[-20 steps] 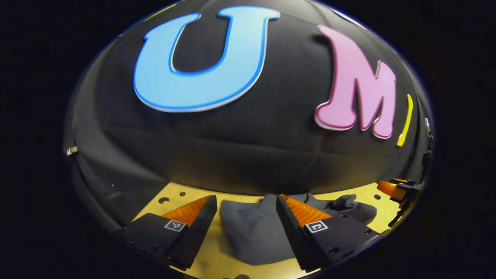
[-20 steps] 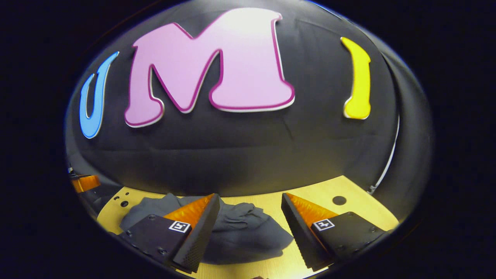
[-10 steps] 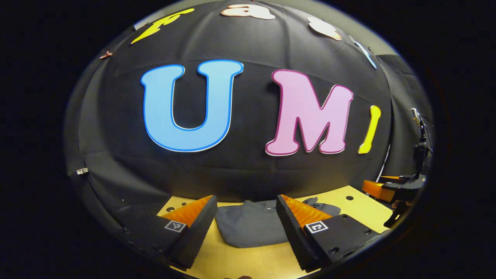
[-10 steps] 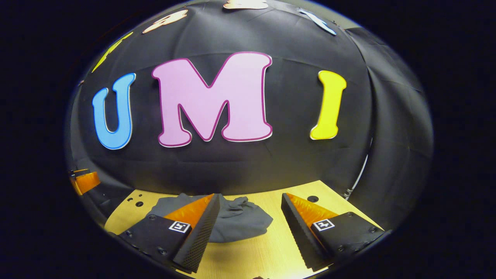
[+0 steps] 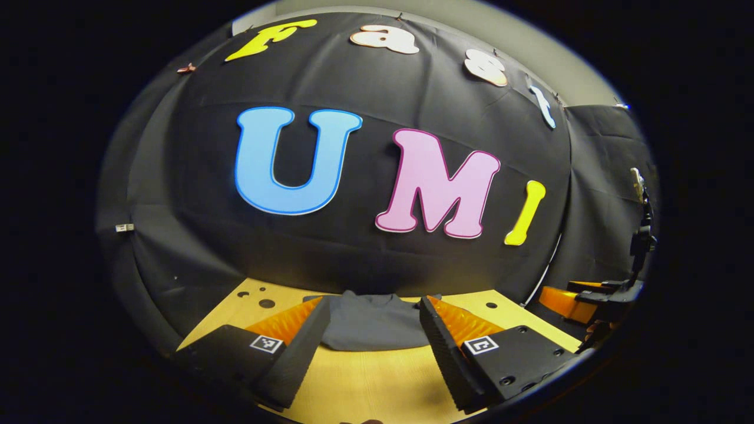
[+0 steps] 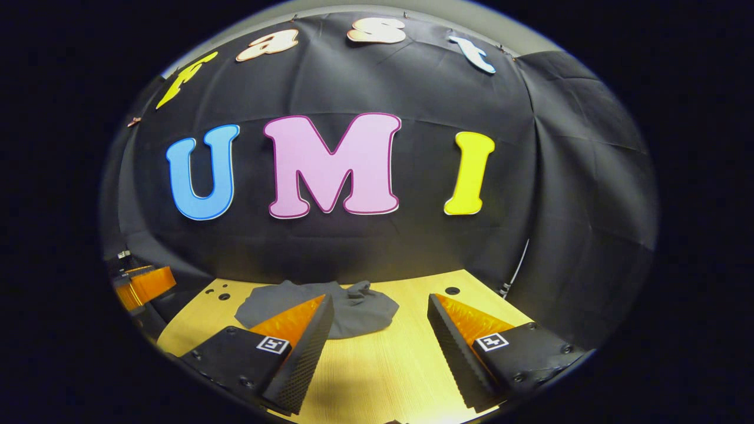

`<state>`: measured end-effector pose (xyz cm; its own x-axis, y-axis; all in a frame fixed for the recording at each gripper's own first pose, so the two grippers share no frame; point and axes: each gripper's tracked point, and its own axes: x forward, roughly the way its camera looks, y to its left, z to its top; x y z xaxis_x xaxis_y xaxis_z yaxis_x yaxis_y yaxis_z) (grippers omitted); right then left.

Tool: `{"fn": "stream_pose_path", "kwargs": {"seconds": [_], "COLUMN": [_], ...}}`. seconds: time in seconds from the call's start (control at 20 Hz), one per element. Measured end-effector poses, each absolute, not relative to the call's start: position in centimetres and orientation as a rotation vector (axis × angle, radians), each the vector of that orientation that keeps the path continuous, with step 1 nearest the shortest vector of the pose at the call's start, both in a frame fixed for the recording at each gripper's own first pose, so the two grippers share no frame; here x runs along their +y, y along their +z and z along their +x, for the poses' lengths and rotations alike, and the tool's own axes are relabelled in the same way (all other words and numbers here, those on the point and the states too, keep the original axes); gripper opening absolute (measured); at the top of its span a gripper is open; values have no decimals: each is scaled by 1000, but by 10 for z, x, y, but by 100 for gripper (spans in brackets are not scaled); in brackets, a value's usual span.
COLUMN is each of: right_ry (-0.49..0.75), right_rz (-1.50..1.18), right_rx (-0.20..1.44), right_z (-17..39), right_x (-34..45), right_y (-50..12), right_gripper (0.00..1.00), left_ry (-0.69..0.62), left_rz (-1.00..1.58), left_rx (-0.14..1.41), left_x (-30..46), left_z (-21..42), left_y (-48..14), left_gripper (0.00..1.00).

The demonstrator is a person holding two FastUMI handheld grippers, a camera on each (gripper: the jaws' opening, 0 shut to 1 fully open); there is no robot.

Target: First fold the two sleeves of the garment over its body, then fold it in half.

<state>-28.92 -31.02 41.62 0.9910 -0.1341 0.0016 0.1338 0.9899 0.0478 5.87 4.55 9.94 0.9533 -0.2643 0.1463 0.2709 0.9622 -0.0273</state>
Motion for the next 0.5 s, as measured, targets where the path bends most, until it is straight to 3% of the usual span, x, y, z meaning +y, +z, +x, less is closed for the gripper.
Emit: {"fn": "stream_pose_path", "kwargs": {"seconds": [0.5], "right_ry": [-162], "right_rz": [64], "right_rx": [45], "right_z": [-348], "right_x": [-305], "right_y": [392], "right_gripper": [98], "left_ry": [-363], "left_rz": [112], "left_rx": [-50], "left_x": [19], "left_z": [24], "left_y": [33], "left_gripper": [96]}}
